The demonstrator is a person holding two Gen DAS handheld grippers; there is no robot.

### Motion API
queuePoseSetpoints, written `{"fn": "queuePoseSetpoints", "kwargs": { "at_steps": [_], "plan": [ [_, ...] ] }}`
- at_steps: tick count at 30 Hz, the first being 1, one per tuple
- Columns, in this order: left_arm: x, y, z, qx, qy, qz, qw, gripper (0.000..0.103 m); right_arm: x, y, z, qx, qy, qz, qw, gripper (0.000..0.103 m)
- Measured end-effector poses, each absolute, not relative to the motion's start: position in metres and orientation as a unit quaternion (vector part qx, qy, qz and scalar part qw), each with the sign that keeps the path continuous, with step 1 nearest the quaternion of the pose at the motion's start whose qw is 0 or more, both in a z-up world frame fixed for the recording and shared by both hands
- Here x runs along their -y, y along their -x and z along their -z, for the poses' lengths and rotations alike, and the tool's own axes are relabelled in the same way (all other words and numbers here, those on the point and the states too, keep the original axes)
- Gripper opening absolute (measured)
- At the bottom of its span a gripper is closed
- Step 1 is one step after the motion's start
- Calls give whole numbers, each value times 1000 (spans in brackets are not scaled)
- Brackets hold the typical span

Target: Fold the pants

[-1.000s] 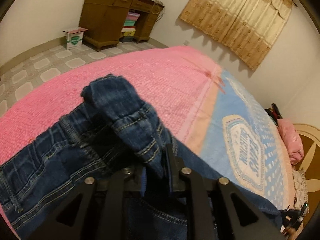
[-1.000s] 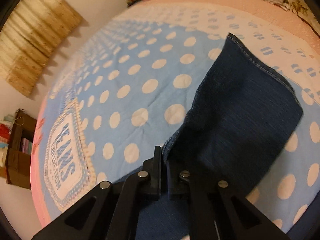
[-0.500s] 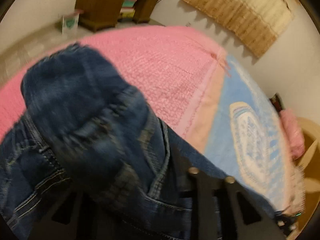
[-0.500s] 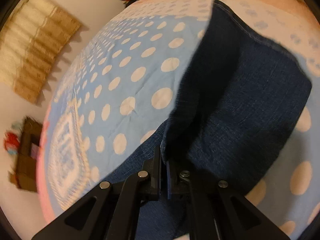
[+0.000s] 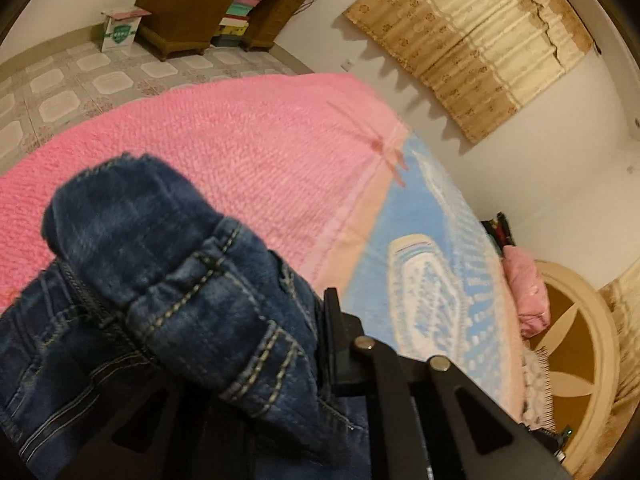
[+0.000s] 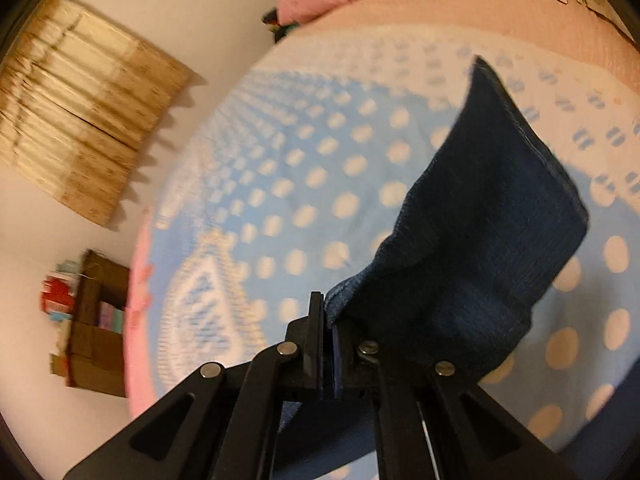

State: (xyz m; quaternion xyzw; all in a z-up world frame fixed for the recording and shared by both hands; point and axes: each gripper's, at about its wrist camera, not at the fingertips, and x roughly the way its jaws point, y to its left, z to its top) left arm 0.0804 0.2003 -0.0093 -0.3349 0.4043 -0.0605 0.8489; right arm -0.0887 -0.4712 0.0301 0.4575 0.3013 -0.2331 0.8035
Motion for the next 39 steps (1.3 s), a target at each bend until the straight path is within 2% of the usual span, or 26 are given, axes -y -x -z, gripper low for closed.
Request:
{"fn": "queuePoseSetpoints", "kwargs": {
  "at_steps": [8,13,18,27,32,39],
  "plan": [
    [-237,-34,-38,-398,343,82,847,11,439,144,-114,-262,-453,167,836,3],
    [-260,6,-47,-402,327,97,850,11,411,215,-125,-250,-449,135,847,3],
    [-287,48,-24,-425,329,99,837,11,378,292,-79,-287,-430,126,847,3],
    [-303,97,39,-464,326,55,822,10,339,387,36,-329,-478,137,803,3],
    [-294,94,48,-473,288,33,832,10,336,397,57,-352,-487,155,785,3],
    [-291,81,60,-485,225,-5,845,10,325,383,35,-380,-409,168,813,3]
  ]
}}
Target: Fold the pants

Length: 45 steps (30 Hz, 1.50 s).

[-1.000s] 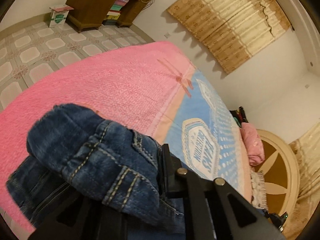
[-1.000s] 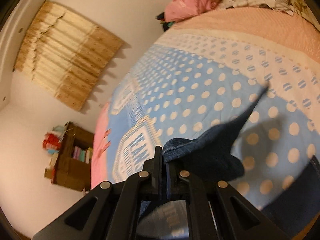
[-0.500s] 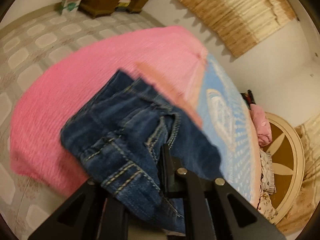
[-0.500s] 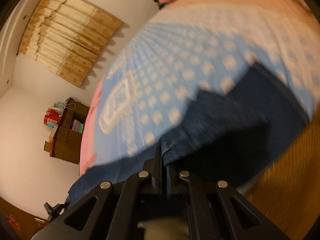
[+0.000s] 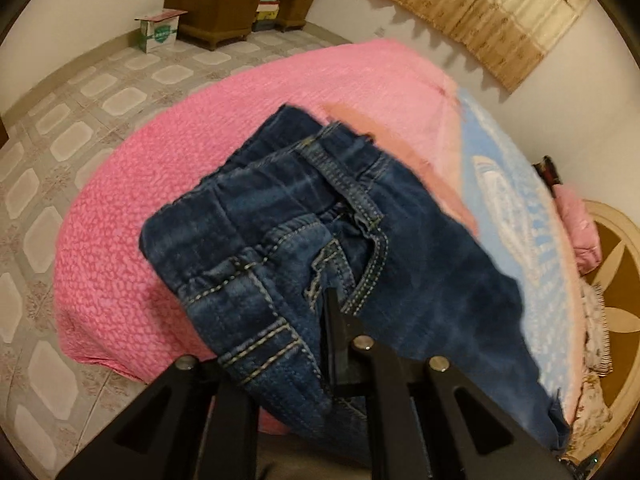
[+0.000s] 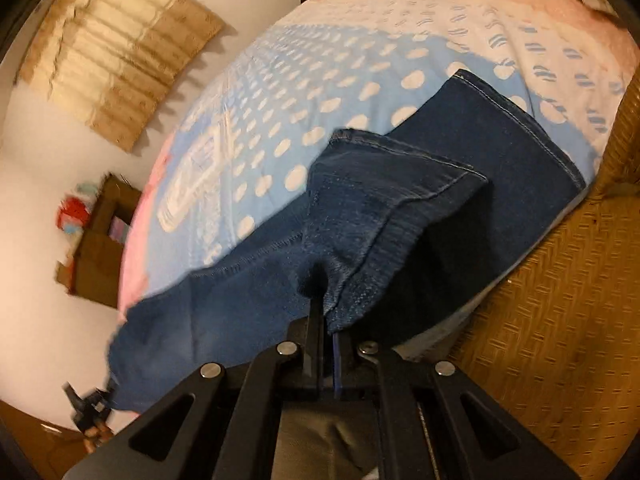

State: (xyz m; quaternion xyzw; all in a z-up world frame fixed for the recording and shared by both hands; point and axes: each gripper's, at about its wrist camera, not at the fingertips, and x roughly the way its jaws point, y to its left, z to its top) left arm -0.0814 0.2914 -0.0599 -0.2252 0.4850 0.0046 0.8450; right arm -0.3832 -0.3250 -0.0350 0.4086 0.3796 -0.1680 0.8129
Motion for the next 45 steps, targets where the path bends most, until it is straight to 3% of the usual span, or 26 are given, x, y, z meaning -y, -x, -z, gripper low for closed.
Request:
{"fn": "queuePoseSetpoints", "kwargs": {
  "at_steps": [8,11,14,15,21,30,35,39,45],
  "plan": [
    [-293,83,82,-495,206,-26,844,15,324,406,103,-391,-452,182,781,6],
    [-307,89,79,-494,228,-13,839,20,329,413,97,-394,-447,188,781,21],
    [-324,103,72,-489,238,-16,839,27,337,432,77,-379,-450,191,785,48],
    [-325,108,68,-486,233,-21,842,30,340,439,68,-374,-447,194,789,50],
    [-300,130,36,-452,141,-66,878,32,379,461,23,-314,-384,228,838,50],
    [-342,129,44,-466,253,-87,843,38,412,391,56,-343,-291,230,863,50],
    [-327,118,52,-488,216,-71,843,43,417,361,52,-342,-273,175,882,50],
    [-301,116,55,-488,117,-91,860,45,410,328,47,-360,-229,137,894,50],
    [-326,138,51,-462,170,-59,868,50,414,297,36,-368,-227,67,899,51]
  ]
}}
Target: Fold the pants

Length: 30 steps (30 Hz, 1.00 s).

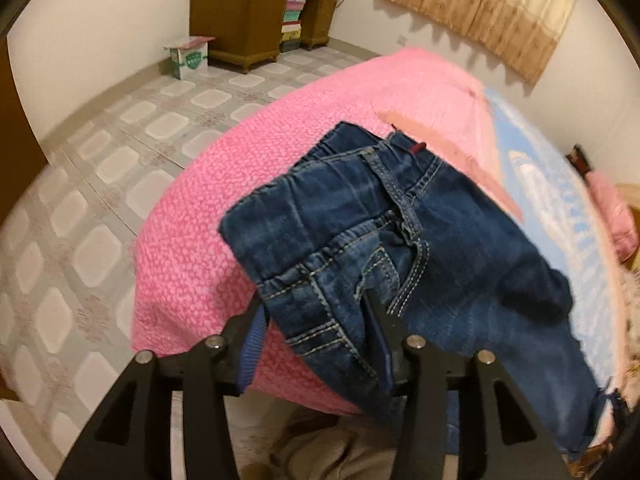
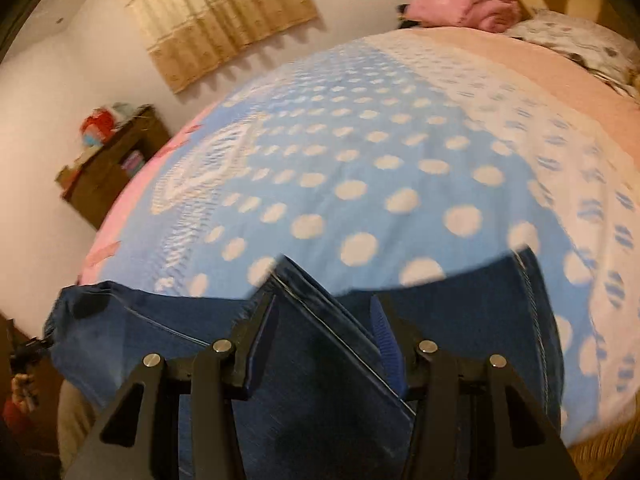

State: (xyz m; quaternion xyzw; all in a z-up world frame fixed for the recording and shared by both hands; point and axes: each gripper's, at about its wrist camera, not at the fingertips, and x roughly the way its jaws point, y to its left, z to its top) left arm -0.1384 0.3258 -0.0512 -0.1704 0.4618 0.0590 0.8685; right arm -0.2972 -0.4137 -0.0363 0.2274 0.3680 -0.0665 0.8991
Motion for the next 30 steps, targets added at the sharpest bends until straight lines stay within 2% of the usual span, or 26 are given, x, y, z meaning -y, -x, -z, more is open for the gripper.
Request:
{"fn": "queuePoseSetpoints", "kwargs": {
  "at_steps": [2,8,13,14,15,17,18,25,30],
  "plan": [
    [-332,149,46,-447,172,-49,877,49,415,287,39,-383,-222,46,896,56],
    [-345,176,28,-424,125,-67,894,49,405,260,63,-425,-197,30,883,56],
    [-356,178,10,-396,170,-80,899,49,392,251,71,-443,-138,38,885,56],
    [-349,177,5,-389,171,-69,903,49,388,252,71,-449,-119,36,885,53],
    [-338,174,-1,-385,164,-56,907,49,385,253,69,-453,-102,34,885,36],
    [-317,165,-9,-380,144,-31,913,49,383,258,67,-468,-83,33,879,8],
    [-306,161,-12,-379,135,-20,915,50,386,261,64,-468,-87,40,878,3],
    [-214,131,-24,-374,87,69,921,52,414,303,27,-399,-171,67,898,3],
    [-164,122,-20,-386,54,99,916,52,418,305,22,-391,-158,84,903,4]
  ]
}}
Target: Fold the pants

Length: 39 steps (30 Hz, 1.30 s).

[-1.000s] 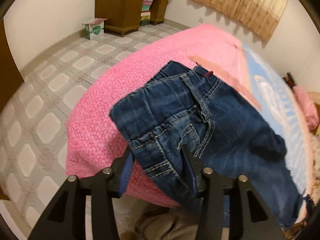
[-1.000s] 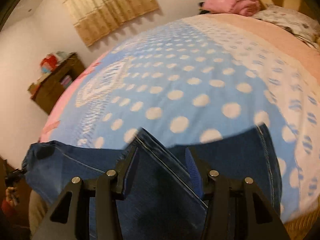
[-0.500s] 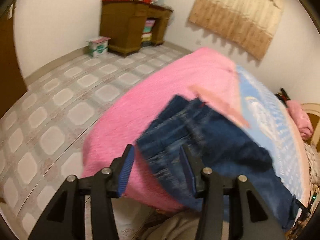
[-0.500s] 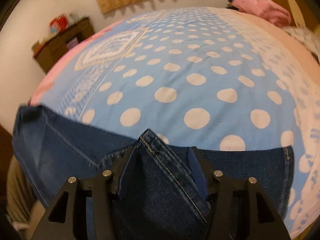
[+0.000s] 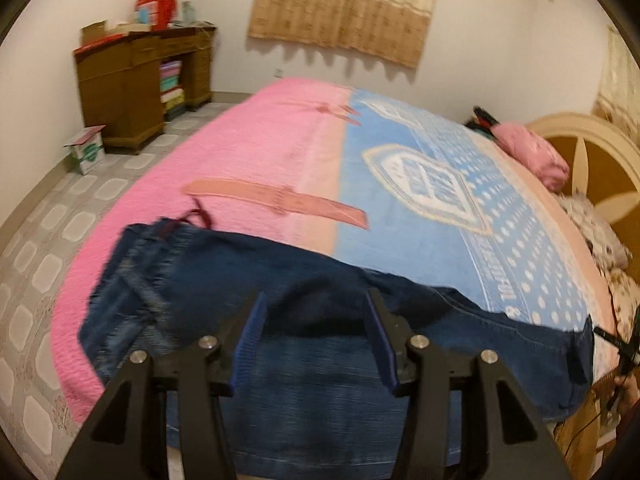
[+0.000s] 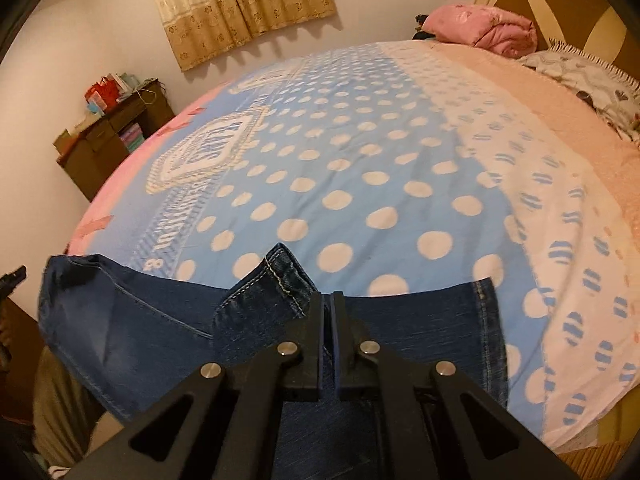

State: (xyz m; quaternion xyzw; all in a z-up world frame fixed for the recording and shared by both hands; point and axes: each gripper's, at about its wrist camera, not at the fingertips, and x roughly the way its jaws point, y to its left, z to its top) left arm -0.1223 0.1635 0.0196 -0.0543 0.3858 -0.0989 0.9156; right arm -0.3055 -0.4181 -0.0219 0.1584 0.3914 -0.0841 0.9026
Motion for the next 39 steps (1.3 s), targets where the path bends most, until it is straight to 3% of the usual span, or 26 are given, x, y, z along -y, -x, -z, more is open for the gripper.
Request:
{"fn": "queuePoseSetpoints", "kwargs": {
  "at_steps": [2,4,6,8,12,14,16,17,18,19,20,32,35,39],
  "plan": [
    [-150,123,-15,-393,41,104,913,52,420,302,28,-397,-167,83,899,5],
    [-140,123,-9,-402,29,107,909,52,423,295,39,-406,-177,83,893,15],
    [-134,124,-3,-409,17,106,906,52,424,288,50,-415,-170,93,889,57],
    [-131,126,2,-415,10,105,904,52,420,282,60,-421,-159,86,889,71],
    [-128,127,10,-424,1,99,900,52,408,274,75,-434,-168,29,885,71],
    [-127,125,13,-428,3,100,898,52,391,270,77,-449,-93,44,888,71],
    [-122,123,16,-434,5,102,895,52,379,266,78,-461,-54,52,884,63],
    [-120,123,17,-434,3,104,895,52,377,265,76,-466,-51,49,882,52],
    [-117,124,17,-434,-1,106,895,52,378,265,74,-470,-47,56,879,32],
    [-114,124,17,-433,-6,108,895,52,381,266,71,-473,-46,69,877,20],
    [-112,125,18,-433,-11,111,895,52,389,269,68,-474,-58,78,875,17],
    [-113,120,23,-437,4,93,895,52,453,355,16,-319,-159,262,896,16],
    [-118,119,24,-438,9,82,895,52,457,356,33,-332,-139,325,874,16],
    [-122,118,27,-439,0,69,896,52,464,342,75,-406,-143,318,845,19]
  ]
}}
